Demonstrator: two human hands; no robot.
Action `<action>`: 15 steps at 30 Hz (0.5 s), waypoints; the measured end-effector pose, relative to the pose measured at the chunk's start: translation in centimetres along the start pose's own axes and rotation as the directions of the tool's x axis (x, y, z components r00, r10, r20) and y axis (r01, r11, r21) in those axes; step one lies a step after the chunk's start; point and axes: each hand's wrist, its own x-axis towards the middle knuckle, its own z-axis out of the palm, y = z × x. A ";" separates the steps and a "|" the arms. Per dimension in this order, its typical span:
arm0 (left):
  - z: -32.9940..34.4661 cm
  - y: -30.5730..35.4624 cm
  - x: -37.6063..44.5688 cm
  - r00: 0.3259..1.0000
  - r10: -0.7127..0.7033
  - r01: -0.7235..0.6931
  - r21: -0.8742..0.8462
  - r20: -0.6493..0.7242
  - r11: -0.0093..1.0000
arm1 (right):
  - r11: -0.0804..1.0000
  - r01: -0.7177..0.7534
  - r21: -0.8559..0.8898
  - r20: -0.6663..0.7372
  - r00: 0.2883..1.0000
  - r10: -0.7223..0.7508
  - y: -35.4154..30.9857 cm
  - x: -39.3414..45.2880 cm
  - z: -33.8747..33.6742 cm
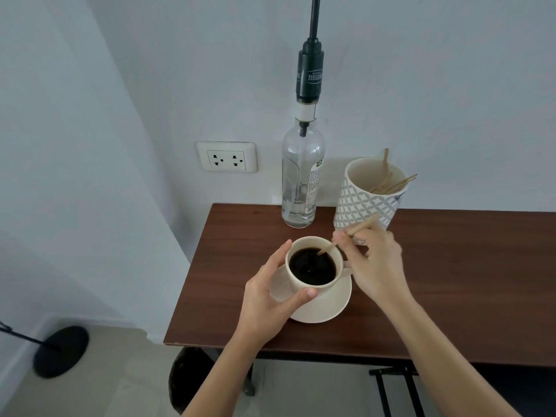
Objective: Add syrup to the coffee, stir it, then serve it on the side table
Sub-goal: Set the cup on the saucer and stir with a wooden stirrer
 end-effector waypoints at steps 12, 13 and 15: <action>0.1 0.1 0.0 1.000 0.007 -0.007 -0.017 -0.009 1.000 | 0.994 0.095 0.058 -0.013 0.995 -0.094 -0.9 -0.9 0.0; 0.1 0.2 0.0 1.000 0.006 -0.007 -0.021 -0.017 1.000 | 0.991 0.119 0.061 -0.042 0.992 -0.117 -0.9 -0.8 -0.6; 0.0 0.3 -0.1 1.000 0.008 -0.008 -0.013 -0.028 1.000 | 0.978 0.196 0.067 -0.098 0.977 -0.189 -1.2 -0.9 -1.9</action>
